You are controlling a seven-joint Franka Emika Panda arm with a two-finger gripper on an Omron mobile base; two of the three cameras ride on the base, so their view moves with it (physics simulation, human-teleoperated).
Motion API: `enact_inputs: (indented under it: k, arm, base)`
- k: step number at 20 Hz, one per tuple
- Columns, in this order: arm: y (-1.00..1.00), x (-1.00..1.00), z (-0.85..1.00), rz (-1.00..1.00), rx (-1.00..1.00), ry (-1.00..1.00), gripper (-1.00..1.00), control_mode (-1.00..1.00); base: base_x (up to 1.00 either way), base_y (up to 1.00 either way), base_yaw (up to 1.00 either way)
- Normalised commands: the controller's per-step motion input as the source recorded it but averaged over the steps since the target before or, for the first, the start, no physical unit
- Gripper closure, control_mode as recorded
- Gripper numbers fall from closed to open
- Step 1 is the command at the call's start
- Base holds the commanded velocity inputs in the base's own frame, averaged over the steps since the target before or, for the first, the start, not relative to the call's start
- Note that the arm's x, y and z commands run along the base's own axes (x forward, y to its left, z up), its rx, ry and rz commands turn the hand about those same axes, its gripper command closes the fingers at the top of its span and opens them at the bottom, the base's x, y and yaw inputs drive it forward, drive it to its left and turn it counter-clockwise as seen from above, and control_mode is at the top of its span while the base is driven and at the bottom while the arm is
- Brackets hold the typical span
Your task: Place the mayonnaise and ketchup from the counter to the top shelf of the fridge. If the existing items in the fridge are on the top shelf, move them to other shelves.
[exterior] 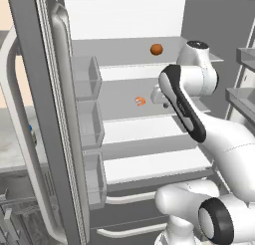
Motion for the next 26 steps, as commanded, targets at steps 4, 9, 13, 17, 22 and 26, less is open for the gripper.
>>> enact_inputs:
  k: [4,9,13,17,22,26]
  arm:
    - [0.00,-0.34,0.06,0.00,0.00,-0.14,-1.00,-1.00]
    - [0.00,-0.26,0.69,0.00,0.00,-0.36,-1.00,-1.00]
    - [0.00,-0.08,0.86,0.00,0.00,-0.21,-1.00,-1.00]
    - [-0.06,0.05,0.84,-0.01,0.00,-0.03,-1.00,-1.00]
    - [-0.16,0.42,0.54,-0.05,0.00,0.00,-1.00,-1.00]
    - [-0.20,0.67,0.21,-0.05,0.00,0.00,-1.00,-1.00]
  base:
    - [0.00,0.00,0.00]
    - [0.00,0.00,0.00]
    - [0.00,0.00,0.00]
    - [0.00,0.00,0.00]
    - [0.00,0.00,0.00]
    - [0.00,0.00,0.00]
